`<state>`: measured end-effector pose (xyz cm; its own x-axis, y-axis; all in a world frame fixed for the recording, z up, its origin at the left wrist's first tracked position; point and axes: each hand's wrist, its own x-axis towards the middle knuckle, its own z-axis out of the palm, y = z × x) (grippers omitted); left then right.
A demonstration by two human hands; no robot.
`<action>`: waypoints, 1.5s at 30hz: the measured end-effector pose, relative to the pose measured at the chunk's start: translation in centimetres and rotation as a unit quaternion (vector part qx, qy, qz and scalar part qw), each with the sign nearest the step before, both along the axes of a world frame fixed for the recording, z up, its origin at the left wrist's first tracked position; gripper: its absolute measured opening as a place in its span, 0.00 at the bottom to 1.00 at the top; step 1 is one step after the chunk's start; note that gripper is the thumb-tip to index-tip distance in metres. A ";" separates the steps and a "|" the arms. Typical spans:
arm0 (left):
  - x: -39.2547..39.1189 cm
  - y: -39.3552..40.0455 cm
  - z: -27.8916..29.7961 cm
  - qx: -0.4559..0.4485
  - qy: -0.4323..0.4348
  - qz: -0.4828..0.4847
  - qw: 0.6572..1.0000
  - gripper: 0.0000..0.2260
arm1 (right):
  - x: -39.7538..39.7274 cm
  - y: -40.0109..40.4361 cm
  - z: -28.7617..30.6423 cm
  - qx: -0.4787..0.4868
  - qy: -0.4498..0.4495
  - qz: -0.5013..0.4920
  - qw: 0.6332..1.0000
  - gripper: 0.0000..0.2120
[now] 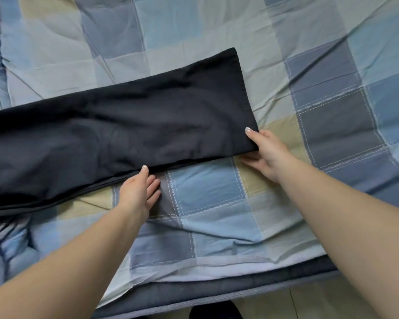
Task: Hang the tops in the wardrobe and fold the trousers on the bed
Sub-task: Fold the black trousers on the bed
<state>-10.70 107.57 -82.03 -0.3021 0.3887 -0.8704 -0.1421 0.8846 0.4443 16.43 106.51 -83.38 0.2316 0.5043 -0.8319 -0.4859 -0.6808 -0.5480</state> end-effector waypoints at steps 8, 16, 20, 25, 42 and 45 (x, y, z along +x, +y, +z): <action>1.1 0.4 0.8 0.074 0.031 0.222 0.972 0.17 | 3.6 -1.5 0.5 0.016 -0.137 -0.096 0.986 0.05; -0.7 -3.6 0.8 -0.020 -0.094 0.161 0.982 0.04 | -0.1 -5.3 0.5 0.005 0.012 -0.262 0.965 0.24; -4.8 -4.6 2.4 -0.023 -0.095 0.133 0.986 0.02 | -9.1 -7.1 1.6 -0.051 0.057 -0.163 0.984 0.27; -12.6 -5.3 4.6 -0.004 -0.056 0.141 0.988 0.03 | -20.4 -6.6 4.6 -0.061 0.132 0.032 0.989 0.06; -45.5 -3.6 8.8 0.075 -0.081 0.241 0.964 0.09 | -52.4 -0.1 6.0 -0.009 -0.015 0.116 0.993 0.14; -48.2 -2.1 7.9 0.067 -0.082 0.222 0.969 0.17 | -54.5 0.1 5.7 -0.067 -0.007 0.097 0.993 0.03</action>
